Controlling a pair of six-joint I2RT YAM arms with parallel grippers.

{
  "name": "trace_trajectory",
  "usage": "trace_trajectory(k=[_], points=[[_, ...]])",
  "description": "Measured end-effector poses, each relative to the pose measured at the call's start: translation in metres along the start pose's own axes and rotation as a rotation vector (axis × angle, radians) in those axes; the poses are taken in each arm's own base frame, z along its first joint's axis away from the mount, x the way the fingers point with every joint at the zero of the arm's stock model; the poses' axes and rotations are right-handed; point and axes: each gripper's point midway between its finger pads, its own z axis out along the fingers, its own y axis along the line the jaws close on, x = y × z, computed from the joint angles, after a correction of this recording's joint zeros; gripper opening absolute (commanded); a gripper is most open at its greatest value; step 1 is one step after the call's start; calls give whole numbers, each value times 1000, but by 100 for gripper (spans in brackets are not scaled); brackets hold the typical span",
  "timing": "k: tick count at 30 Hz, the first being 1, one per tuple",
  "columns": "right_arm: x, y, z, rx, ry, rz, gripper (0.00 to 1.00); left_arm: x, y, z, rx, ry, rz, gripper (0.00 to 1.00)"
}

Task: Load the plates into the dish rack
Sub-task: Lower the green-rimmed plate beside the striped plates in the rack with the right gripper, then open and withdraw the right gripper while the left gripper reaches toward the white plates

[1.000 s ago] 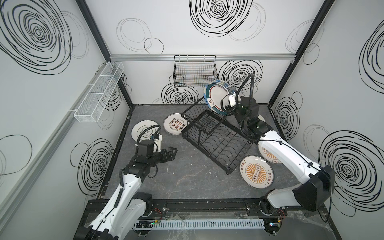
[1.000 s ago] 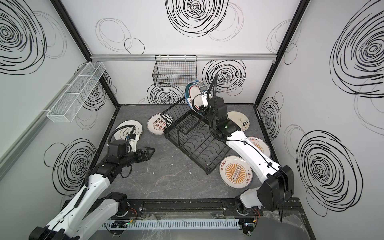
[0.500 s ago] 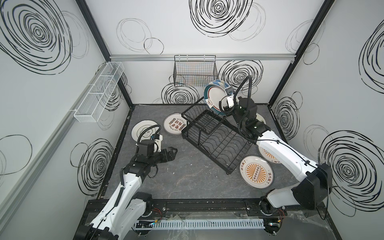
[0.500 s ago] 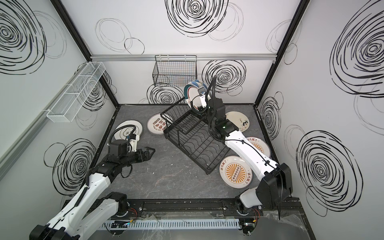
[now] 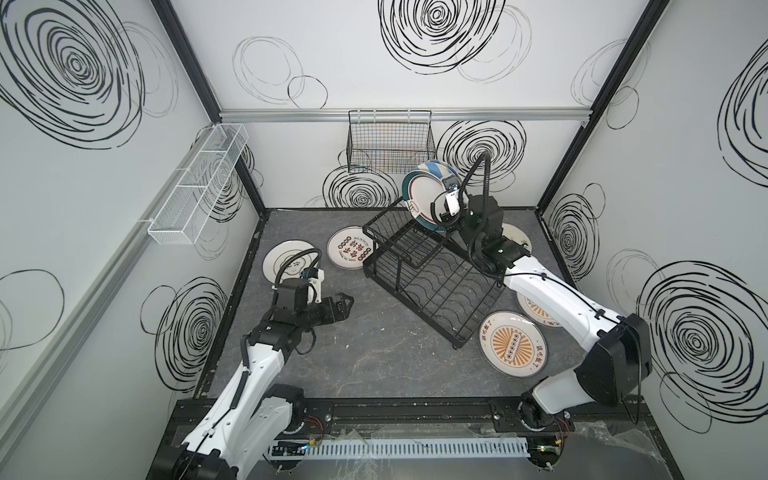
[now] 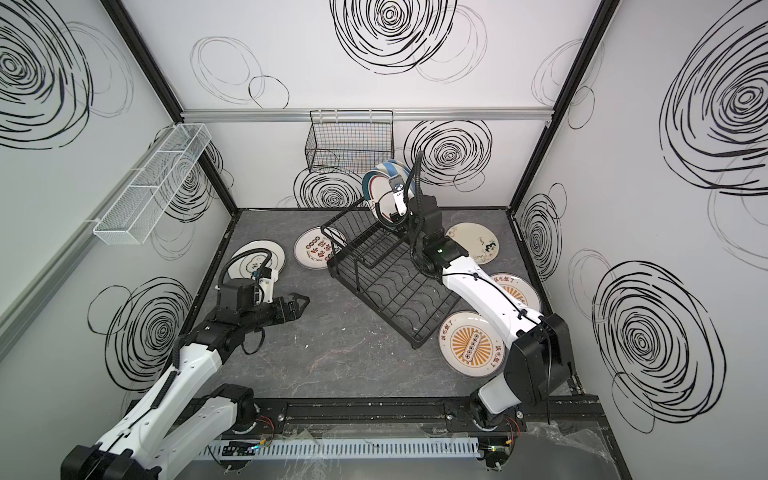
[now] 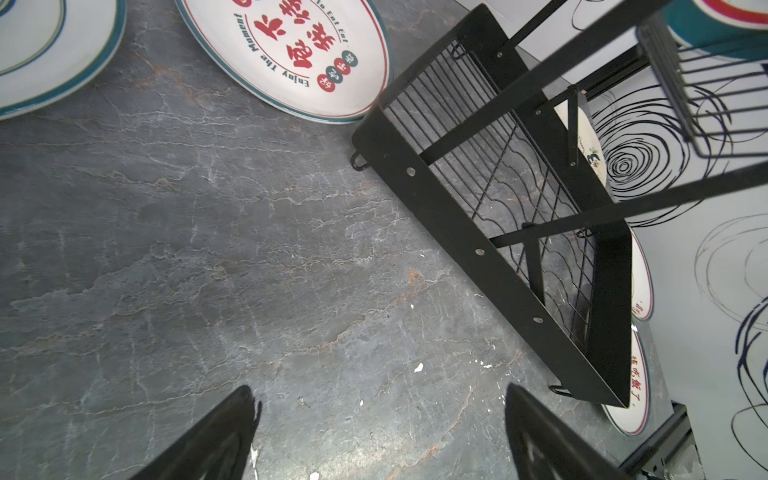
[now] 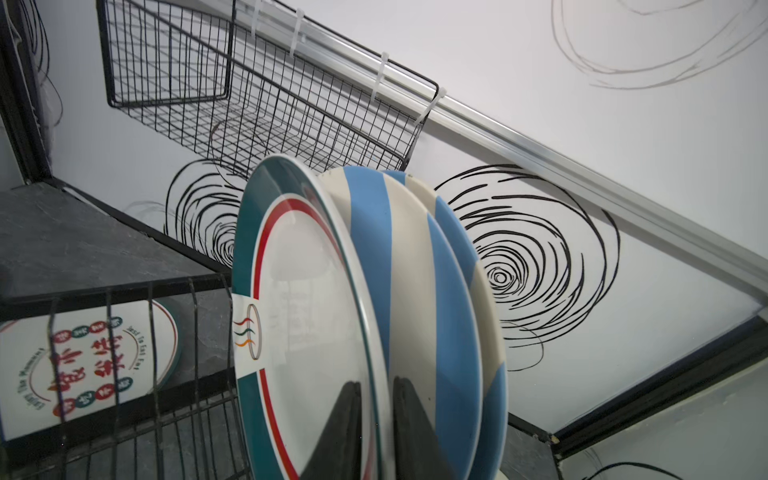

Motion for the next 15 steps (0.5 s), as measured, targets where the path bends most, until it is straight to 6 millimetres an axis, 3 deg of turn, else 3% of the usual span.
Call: trace_trajectory(k=[4,8,11,15], points=[[1,5,1,-4,20,-14,52,-9,6,2,-42,-13,-6,96],[-13,6,-4,-1,8,-19,66,-24,8,5,-73,-26,-15,96],[-22,5,-15,4,4,-17,73,-43,7,7,-97,-49,-20,96],[-40,-8,-44,10,-16,34,83,-75,6,8,-144,-100,-12,96]])
